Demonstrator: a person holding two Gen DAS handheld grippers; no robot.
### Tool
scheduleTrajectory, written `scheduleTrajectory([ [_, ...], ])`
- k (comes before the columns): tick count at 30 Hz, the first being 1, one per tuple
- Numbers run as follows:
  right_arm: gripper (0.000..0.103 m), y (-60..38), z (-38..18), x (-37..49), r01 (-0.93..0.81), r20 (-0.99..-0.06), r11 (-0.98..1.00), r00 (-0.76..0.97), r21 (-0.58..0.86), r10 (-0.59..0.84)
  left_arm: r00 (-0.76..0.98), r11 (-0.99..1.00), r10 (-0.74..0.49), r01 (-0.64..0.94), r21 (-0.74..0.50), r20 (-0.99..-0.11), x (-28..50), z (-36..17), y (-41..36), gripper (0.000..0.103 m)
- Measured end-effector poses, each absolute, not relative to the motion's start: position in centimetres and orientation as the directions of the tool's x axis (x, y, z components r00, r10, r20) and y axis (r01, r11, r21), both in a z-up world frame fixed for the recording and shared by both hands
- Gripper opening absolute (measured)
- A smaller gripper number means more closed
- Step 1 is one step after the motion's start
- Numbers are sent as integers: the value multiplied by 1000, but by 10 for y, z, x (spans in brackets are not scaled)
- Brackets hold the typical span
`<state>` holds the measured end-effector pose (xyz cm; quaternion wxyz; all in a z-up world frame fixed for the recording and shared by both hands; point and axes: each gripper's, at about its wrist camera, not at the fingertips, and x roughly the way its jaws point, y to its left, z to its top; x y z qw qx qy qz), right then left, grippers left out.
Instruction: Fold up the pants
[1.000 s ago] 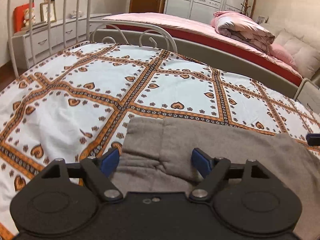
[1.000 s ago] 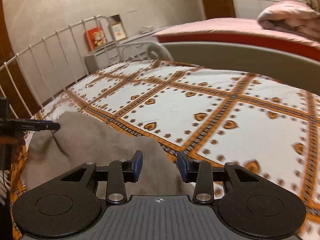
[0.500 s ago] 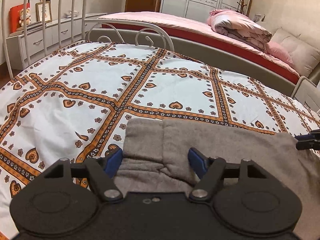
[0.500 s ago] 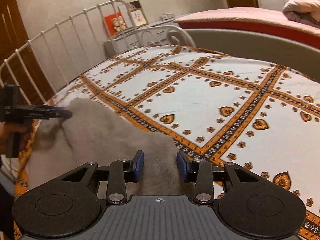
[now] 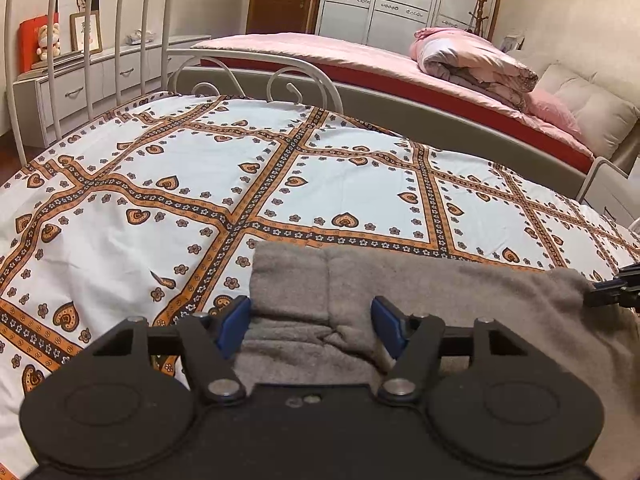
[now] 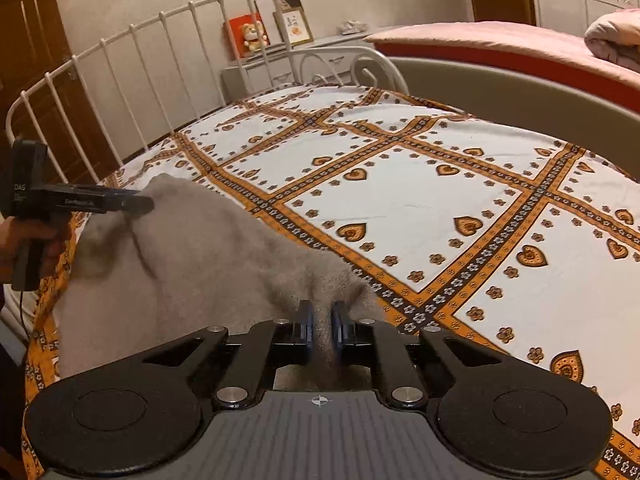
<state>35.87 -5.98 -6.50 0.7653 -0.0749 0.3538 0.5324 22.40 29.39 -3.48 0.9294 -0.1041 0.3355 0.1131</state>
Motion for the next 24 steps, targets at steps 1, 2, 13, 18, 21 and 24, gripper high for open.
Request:
scheduleTrajectory([
  [1, 13, -57, -66, 357, -872, -631, 426, 191, 243, 752, 745, 952, 137, -280, -120, -653, 225, -36, 294, 57],
  [2, 13, -53, -68, 357, -872, -649, 442, 213, 211, 730, 739, 951, 131, -281, -126, -660, 226, -39, 295, 57],
  [13, 2, -47, -36, 353, -876, -617, 476, 330, 83, 715, 786, 956, 152, -271, -113, -599, 225, -25, 290, 42],
  [18, 2, -32, -66, 368, -844, -709, 533, 337, 65, 620, 752, 956, 155, -278, -95, -641, 236, -38, 290, 42],
  [21, 4, -33, -80, 365, -821, -714, 562, 338, 95, 614, 756, 955, 149, -278, -107, -637, 234, -39, 292, 43],
  [24, 7, -55, -59, 364, -794, -661, 592, 371, 140, 652, 768, 958, 155, -271, -97, -621, 226, -32, 291, 43],
])
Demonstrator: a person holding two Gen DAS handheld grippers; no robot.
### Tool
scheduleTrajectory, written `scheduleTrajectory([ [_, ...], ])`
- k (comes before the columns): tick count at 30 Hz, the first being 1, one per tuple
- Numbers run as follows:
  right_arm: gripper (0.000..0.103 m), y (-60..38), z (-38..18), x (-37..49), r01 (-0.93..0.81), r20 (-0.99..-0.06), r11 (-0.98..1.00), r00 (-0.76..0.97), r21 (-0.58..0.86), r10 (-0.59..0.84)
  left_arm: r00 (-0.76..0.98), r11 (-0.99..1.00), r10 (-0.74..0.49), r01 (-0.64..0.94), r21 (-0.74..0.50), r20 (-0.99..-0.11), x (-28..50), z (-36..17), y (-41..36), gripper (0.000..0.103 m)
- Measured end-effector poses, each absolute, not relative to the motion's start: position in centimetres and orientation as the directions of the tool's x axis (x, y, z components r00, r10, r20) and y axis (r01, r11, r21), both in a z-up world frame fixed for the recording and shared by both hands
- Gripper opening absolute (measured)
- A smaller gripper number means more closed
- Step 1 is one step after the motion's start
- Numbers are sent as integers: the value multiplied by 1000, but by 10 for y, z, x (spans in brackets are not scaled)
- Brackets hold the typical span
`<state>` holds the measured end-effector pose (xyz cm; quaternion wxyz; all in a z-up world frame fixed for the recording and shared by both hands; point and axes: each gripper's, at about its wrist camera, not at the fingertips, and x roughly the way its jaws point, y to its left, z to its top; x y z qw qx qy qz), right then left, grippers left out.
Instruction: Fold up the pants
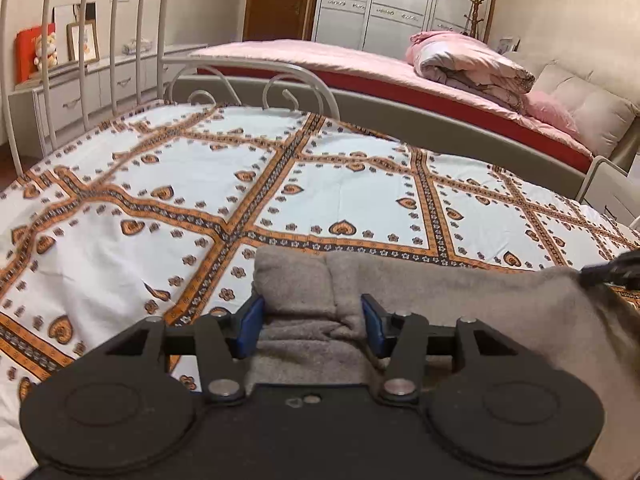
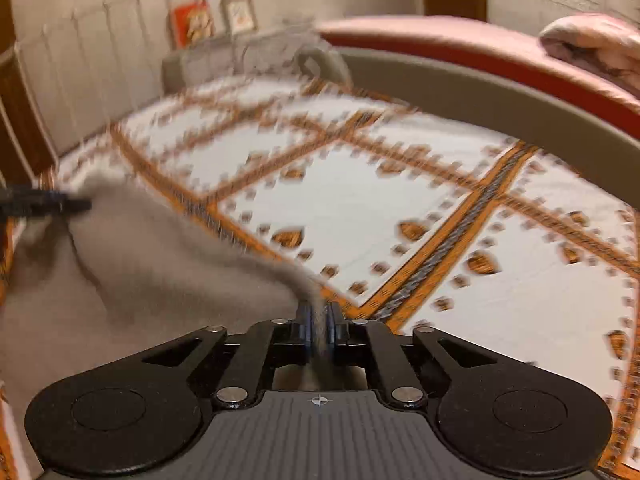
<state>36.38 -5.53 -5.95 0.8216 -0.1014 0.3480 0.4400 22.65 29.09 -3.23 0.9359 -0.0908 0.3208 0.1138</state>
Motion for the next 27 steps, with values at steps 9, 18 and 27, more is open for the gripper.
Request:
scheduleTrajectory([
  [9, 7, -225, -11, 343, -622, -643, 772, 538, 134, 545, 781, 943, 203, -319, -96, -591, 198, -8, 280, 43],
  [18, 10, -290, -41, 321, -562, -688, 809, 519, 173, 507, 707, 962, 229, -270, 45, -669, 200, -18, 245, 59],
  [27, 19, -307, -70, 326, -421, -702, 901, 612, 101, 365, 642, 959, 278, -233, 164, -714, 209, -54, 245, 83],
])
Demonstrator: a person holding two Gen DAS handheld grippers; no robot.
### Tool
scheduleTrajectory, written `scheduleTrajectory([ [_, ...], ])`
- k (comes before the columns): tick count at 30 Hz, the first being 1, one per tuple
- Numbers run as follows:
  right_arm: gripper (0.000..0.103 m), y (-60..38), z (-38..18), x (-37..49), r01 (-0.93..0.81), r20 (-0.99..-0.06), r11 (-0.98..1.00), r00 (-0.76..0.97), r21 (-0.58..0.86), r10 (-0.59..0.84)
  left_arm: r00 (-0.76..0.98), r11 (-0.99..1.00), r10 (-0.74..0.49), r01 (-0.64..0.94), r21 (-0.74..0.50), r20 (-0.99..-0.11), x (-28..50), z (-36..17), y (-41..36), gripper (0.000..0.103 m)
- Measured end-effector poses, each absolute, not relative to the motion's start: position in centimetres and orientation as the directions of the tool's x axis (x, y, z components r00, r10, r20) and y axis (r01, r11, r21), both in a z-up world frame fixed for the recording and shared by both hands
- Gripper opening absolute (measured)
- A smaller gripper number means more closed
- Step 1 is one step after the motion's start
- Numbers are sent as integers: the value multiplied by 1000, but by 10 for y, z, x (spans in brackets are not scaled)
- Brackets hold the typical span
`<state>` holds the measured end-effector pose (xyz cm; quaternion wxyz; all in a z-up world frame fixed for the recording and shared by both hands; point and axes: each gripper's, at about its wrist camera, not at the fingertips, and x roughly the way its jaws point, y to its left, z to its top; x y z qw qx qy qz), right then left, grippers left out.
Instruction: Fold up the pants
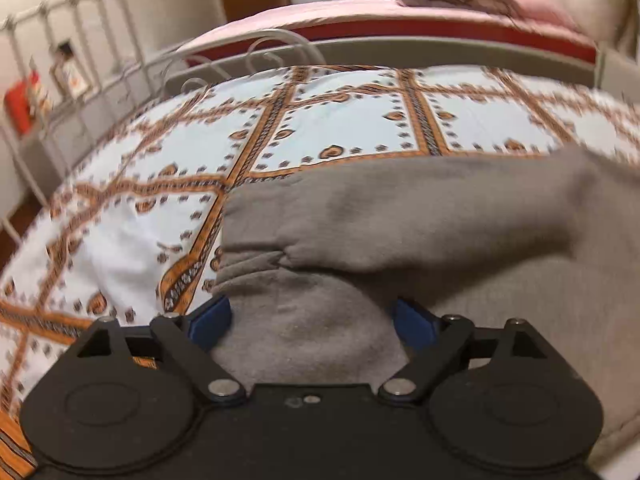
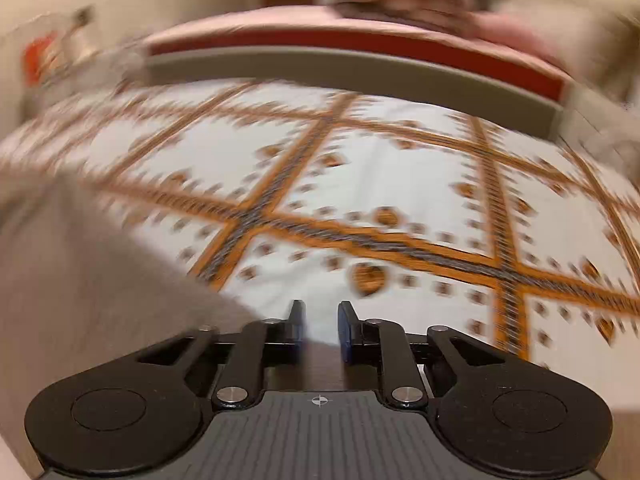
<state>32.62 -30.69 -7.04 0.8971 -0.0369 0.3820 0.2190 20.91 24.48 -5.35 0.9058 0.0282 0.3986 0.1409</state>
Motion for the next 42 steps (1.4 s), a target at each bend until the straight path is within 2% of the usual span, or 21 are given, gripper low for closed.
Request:
scheduleTrajectory([
  [2, 20, -335, -54, 317, -396, -652, 892, 621, 219, 436, 659, 960, 268, -239, 143, -703, 206, -52, 249, 82],
  [3, 24, -347, -47, 311, -369, -636, 898, 639, 239, 432, 667, 961, 266, -238, 139, -696, 204, -51, 249, 81],
  [8, 25, -449, -26, 267, -56, -602, 900, 725, 433, 335, 698, 964, 235, -259, 68, -676, 195, -36, 251, 80],
  [12, 25, -531, -36, 212, 205, -618, 784, 739, 586, 269, 717, 962, 205, -273, 2, -666, 185, -30, 249, 80],
  [16, 25, -572, -47, 171, 315, -625, 681, 733, 661, 267, 721, 966, 195, -257, 5, -666, 172, -22, 239, 82],
  [21, 25, -588, -57, 162, 366, -625, 610, 727, 702, 284, 692, 964, 200, -264, 14, -694, 167, -25, 237, 82],
  [24, 25, -591, -74, 174, 420, -662, 569, 676, 707, 324, 684, 961, 211, -275, 21, -699, 168, -29, 240, 84],
  [27, 25, -589, -83, 184, 422, -648, 539, 681, 729, 342, 671, 960, 224, -275, 44, -706, 169, -34, 240, 89],
  [28, 20, -589, -82, 186, 414, -651, 558, 682, 719, 332, 659, 960, 235, -274, 63, -715, 170, -37, 240, 91],
  [29, 8, -587, -80, 187, 415, -666, 586, 677, 696, 312, 640, 959, 245, -271, 84, -728, 171, -40, 240, 93],
  [30, 4, -586, -80, 187, 410, -679, 611, 669, 677, 303, 619, 958, 249, -270, 95, -745, 172, -44, 241, 93],
  [34, 4, -585, -63, 170, 359, -626, 636, 737, 683, 257, 599, 942, 152, -328, -68, -786, 167, -53, 264, 95],
  [38, 5, -589, -74, 171, 429, -682, 629, 694, 649, 231, 599, 931, 121, -345, -119, -792, 163, -56, 273, 95],
  [39, 8, -589, -74, 170, 423, -683, 634, 692, 647, 234, 599, 933, 124, -342, -112, -791, 163, -56, 272, 95],
  [41, 24, -589, -69, 166, 426, -679, 635, 700, 644, 219, 601, 937, 131, -336, -100, -788, 162, -54, 271, 95],
  [42, 48, -592, -65, 159, 433, -671, 629, 715, 646, 198, 602, 938, 133, -334, -97, -788, 163, -54, 271, 95],
])
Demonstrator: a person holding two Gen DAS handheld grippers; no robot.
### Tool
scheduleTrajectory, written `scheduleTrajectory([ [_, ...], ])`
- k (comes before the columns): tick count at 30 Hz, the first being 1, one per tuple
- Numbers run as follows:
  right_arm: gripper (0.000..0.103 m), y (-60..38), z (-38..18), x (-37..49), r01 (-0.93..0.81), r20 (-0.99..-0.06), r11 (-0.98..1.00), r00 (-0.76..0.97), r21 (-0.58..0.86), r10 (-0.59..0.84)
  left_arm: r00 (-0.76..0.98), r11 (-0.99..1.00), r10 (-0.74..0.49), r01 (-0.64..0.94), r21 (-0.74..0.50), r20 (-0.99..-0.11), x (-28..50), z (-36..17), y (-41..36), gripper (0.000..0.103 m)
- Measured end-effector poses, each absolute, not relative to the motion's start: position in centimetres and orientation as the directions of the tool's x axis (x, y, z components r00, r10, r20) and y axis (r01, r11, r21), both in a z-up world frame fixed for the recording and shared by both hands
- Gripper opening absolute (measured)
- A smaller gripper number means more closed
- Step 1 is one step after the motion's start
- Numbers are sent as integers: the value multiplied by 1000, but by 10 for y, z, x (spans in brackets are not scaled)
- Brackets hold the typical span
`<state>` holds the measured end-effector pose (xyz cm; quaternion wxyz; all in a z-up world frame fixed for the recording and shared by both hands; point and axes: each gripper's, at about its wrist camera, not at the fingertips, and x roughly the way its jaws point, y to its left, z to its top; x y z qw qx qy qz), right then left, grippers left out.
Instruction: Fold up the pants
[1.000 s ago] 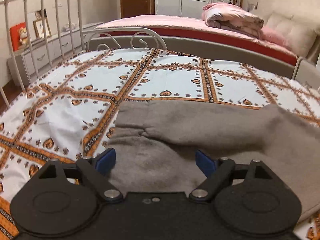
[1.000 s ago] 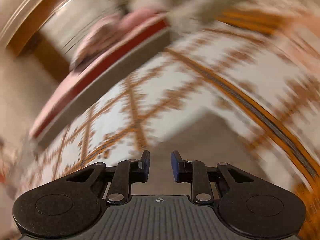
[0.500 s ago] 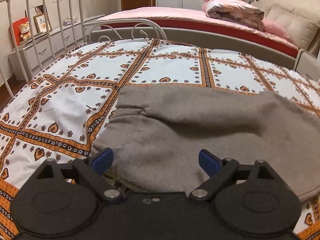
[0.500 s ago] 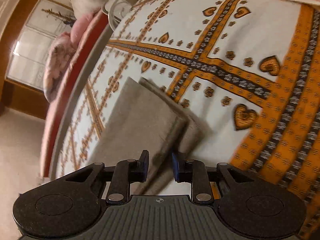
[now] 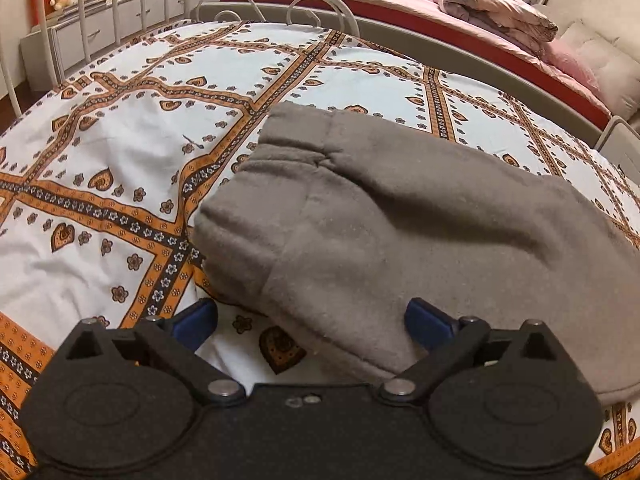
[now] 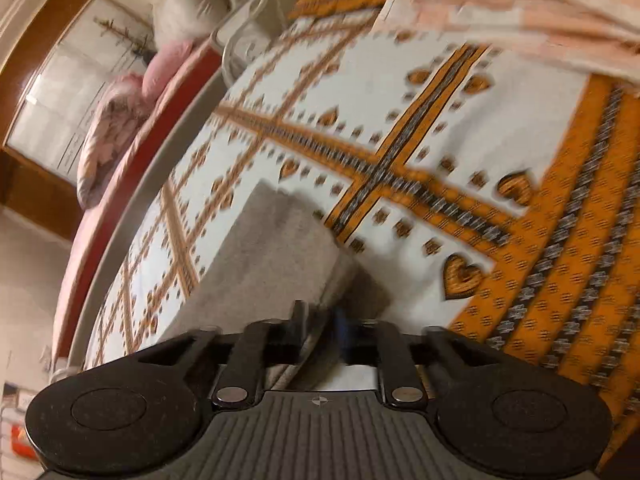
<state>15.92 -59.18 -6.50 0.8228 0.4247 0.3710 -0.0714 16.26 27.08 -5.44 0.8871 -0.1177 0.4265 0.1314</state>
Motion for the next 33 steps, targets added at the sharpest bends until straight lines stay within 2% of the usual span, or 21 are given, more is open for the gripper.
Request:
scheduleTrajectory([
  [1, 67, -594, -63, 156, 440, -664, 619, 726, 651, 182, 602, 939, 133, -330, -93, -787, 163, -54, 270, 95],
  [2, 70, -596, -64, 154, 452, -668, 612, 724, 649, 174, 603, 941, 133, -326, -91, -786, 163, -54, 270, 95],
  [9, 68, -603, -80, 169, 444, -658, 559, 707, 700, 261, 600, 938, 137, -335, -92, -788, 170, -56, 268, 96],
  [11, 49, -601, -83, 175, 451, -664, 556, 698, 698, 267, 599, 938, 139, -335, -90, -788, 170, -56, 268, 96],
  [12, 26, -599, -83, 177, 449, -674, 572, 688, 687, 269, 600, 938, 138, -335, -92, -788, 170, -56, 267, 96],
  [13, 17, -596, -84, 181, 449, -693, 599, 671, 663, 264, 601, 937, 135, -335, -95, -788, 170, -56, 268, 96],
  [15, 17, -591, -81, 184, 426, -699, 644, 671, 636, 248, 601, 937, 131, -335, -100, -788, 169, -56, 269, 97],
  [17, 16, -585, -63, 180, 333, -644, 709, 732, 622, 222, 602, 936, 127, -335, -105, -788, 169, -57, 270, 97],
  [20, 16, -570, -36, 168, 184, -576, 832, 796, 523, 186, 605, 937, 121, -330, -110, -787, 166, -57, 271, 97],
  [21, 16, -570, -39, 167, 191, -598, 842, 781, 505, 181, 606, 938, 118, -328, -113, -787, 165, -57, 272, 97],
  [24, 17, -583, -84, 177, 331, -757, 811, 623, 483, 196, 608, 941, 109, -319, -116, -786, 164, -58, 274, 98],
  [26, 24, -585, -79, 177, 328, -730, 797, 655, 508, 196, 608, 940, 117, -323, -109, -786, 164, -57, 273, 97],
  [27, 35, -585, -74, 173, 348, -726, 795, 669, 496, 159, 609, 939, 135, -329, -95, -781, 164, -54, 272, 96],
  [28, 38, -586, -69, 169, 394, -740, 796, 666, 460, 98, 617, 938, 163, -338, -73, -770, 163, -50, 271, 92],
  [30, 38, -588, -53, 158, 432, -714, 798, 700, 420, -3, 633, 929, 230, -369, -27, -739, 158, -41, 271, 87],
  [33, 38, -571, -29, 151, 379, -640, 848, 766, 370, -63, 681, 910, 308, -414, -3, -664, 152, -23, 268, 81],
])
